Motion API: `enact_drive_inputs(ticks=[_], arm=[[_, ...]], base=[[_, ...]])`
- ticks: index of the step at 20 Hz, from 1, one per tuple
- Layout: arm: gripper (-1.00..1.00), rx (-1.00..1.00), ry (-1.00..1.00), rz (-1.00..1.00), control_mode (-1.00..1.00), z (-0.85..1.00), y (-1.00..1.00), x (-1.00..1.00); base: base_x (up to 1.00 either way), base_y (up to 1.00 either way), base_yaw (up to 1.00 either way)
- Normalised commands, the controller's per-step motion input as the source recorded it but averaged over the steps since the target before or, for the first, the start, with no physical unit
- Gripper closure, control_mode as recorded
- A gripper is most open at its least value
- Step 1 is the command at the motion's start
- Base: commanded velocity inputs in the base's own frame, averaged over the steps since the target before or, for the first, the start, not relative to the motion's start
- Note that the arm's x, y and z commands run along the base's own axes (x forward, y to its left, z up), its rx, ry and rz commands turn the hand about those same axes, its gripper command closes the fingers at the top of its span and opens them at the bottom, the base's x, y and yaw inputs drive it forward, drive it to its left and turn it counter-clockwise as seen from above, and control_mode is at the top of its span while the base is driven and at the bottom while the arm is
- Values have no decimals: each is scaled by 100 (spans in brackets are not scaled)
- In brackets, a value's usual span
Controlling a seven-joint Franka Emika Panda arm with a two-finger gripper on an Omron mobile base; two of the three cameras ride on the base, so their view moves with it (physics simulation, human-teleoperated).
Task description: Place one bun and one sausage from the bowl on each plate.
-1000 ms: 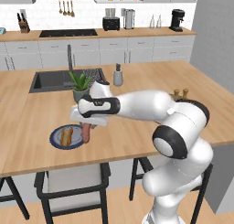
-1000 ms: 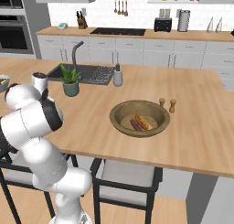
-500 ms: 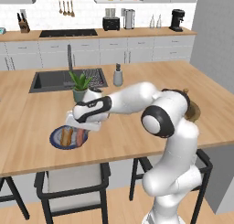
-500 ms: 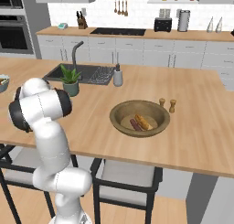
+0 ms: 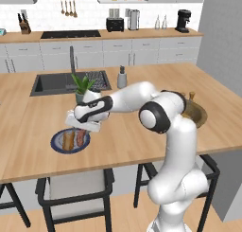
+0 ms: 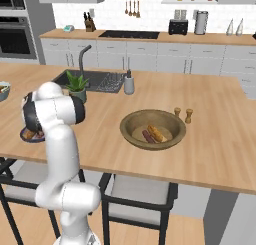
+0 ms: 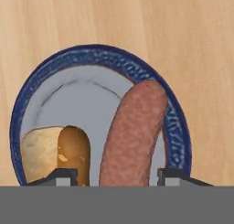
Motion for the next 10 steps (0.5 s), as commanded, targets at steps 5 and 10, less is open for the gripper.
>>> enact_drive_inputs(ticks=[5, 10], arm=[[-100, 0, -9, -5, -100, 18, -30, -55], [-100, 0, -28, -9, -100, 51, -94, -87]], base=[[0, 0, 0], [0, 0, 0]])
